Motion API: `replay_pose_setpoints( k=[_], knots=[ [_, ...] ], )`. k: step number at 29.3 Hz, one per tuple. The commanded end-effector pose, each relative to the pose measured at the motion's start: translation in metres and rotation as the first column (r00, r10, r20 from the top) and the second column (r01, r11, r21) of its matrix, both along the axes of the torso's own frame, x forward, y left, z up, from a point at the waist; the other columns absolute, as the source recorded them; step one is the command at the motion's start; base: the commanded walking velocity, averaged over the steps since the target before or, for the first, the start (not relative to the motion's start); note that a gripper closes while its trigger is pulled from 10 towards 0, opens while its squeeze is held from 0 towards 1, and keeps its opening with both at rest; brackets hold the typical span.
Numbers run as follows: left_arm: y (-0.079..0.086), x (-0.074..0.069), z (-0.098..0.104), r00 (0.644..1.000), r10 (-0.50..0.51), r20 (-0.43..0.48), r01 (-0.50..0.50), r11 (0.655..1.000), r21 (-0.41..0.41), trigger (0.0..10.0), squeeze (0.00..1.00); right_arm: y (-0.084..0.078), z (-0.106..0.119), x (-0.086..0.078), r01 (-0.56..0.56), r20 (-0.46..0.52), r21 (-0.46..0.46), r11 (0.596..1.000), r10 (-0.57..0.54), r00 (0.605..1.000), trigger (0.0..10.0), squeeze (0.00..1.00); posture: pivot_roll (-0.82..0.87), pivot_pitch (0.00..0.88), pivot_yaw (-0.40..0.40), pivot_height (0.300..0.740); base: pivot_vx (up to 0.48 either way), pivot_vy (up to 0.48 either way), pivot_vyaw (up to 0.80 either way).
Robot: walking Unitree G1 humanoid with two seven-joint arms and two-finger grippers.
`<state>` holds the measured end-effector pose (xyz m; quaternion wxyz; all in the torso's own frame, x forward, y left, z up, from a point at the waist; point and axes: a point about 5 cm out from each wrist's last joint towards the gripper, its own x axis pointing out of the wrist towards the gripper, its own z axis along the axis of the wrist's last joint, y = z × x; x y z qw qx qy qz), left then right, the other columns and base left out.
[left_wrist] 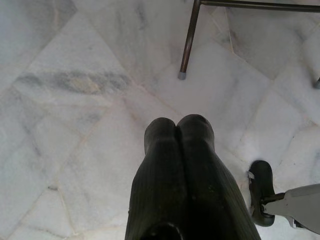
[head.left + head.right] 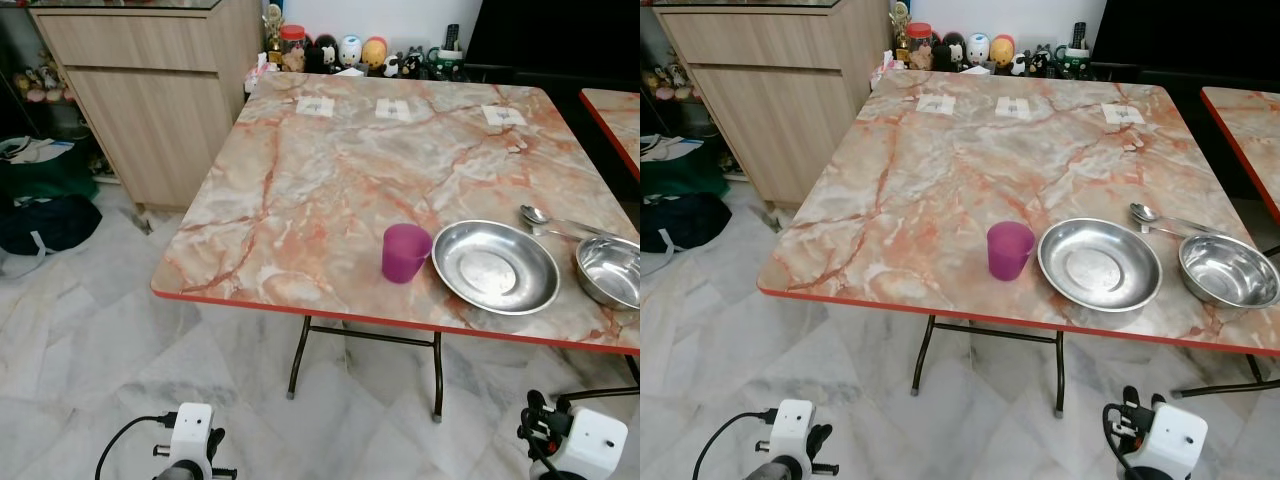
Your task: Setting the table
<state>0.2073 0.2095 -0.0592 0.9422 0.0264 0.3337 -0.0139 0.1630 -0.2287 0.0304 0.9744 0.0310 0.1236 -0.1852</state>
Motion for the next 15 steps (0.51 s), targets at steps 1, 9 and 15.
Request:
replay_pose_setpoints(
  k=[1,9,15],
  knots=[
    [0.001,-0.006,-0.004,1.0,0.006,-0.024,-0.006,1.0,-0.003,10.0,0.0,-0.003,0.015,-0.003,0.03,0.056,-0.006,1.0,-0.029,0.998,10.0,0.0,-0.08,0.073,-0.036,0.74,0.0,0.0,0.0],
    [0.002,-0.004,-0.002,1.0,0.005,-0.021,-0.005,1.0,0.002,10.0,0.0,-0.023,0.052,0.019,0.163,0.219,-0.042,0.986,-0.15,0.964,10.0,0.0,-0.07,0.066,-0.027,0.74,0.0,0.0,0.0],
    [0.002,-0.002,-0.001,1.0,0.005,-0.016,-0.005,1.0,0.003,10.0,0.0,-0.03,0.074,0.032,0.212,0.287,-0.046,0.976,-0.19,0.939,10.0,0.0,-0.07,0.064,-0.026,0.74,0.0,0.0,0.0]
  ],
)
